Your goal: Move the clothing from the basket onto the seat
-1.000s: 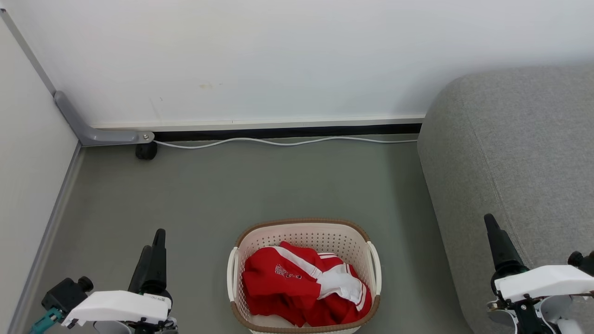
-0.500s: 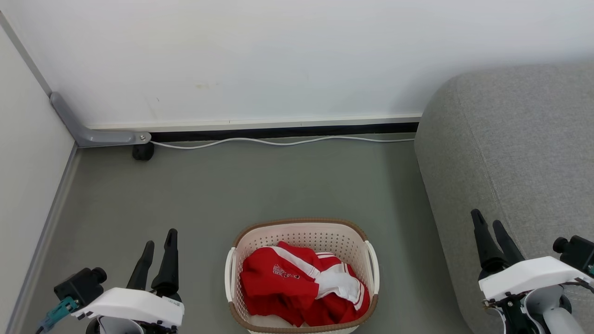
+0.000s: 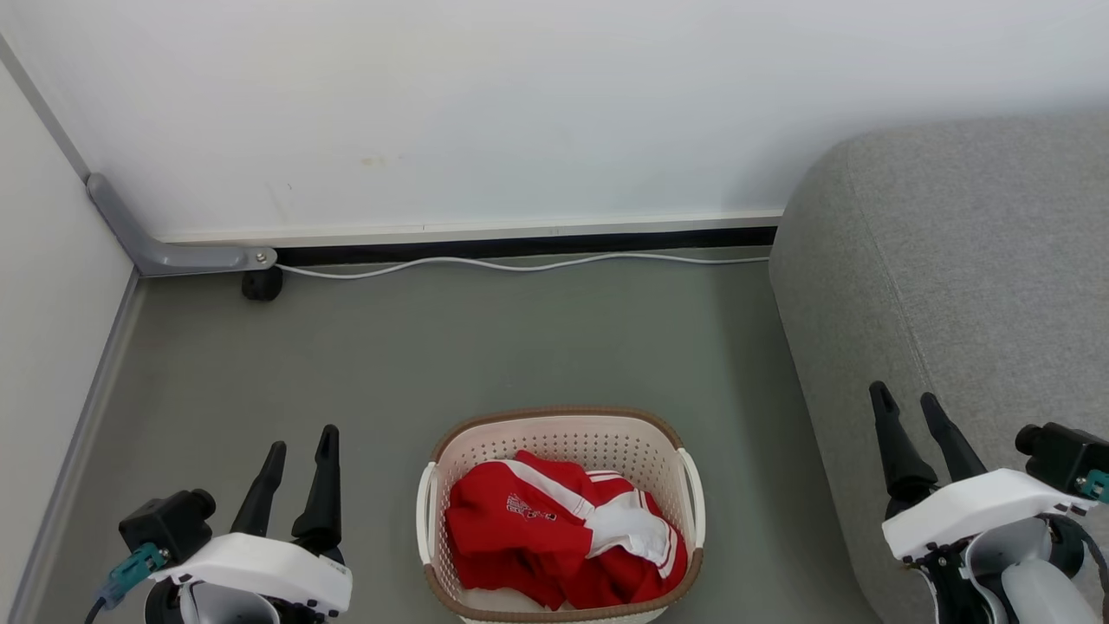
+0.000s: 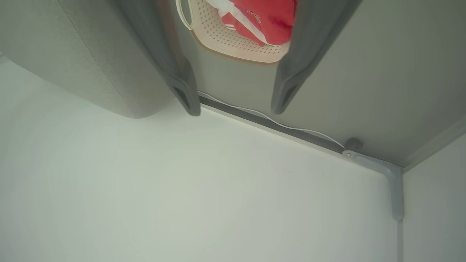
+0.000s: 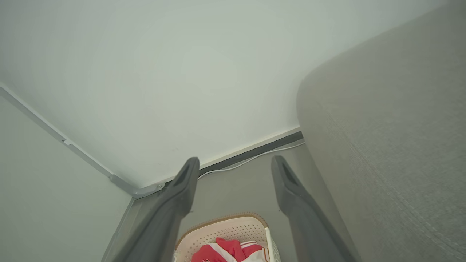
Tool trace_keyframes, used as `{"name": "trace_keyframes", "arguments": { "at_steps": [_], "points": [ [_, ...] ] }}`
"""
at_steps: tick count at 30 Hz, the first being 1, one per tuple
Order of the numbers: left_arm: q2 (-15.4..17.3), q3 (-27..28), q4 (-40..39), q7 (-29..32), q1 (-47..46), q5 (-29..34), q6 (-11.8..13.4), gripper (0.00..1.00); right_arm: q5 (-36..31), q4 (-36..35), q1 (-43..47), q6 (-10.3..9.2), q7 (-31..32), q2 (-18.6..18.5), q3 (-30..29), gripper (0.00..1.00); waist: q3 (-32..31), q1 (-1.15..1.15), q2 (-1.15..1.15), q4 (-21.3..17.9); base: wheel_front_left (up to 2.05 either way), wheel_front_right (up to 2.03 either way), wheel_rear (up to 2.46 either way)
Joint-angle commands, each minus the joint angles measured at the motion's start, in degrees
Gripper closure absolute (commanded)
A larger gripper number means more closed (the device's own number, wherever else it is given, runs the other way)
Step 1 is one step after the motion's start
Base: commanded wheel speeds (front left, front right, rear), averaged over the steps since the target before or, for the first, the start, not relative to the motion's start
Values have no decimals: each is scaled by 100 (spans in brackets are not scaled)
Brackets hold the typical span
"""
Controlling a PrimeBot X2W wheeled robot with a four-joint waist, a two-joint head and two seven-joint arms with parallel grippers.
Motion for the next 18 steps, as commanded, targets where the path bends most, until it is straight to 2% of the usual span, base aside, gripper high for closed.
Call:
{"name": "trace_keyframes", "arguments": {
  "at_steps": [1,18],
  "points": [
    [80,144,-109,-93,-342,207,-28,0,-196,-91,-299,33,-110,-104,108,0,7,0,0,-3,0,0,0],
    [95,129,40,-363,-439,1322,-34,0,-1185,168,-509,39,-379,-249,470,0,-3,0,0,-50,0,0,0]
  ]
}}
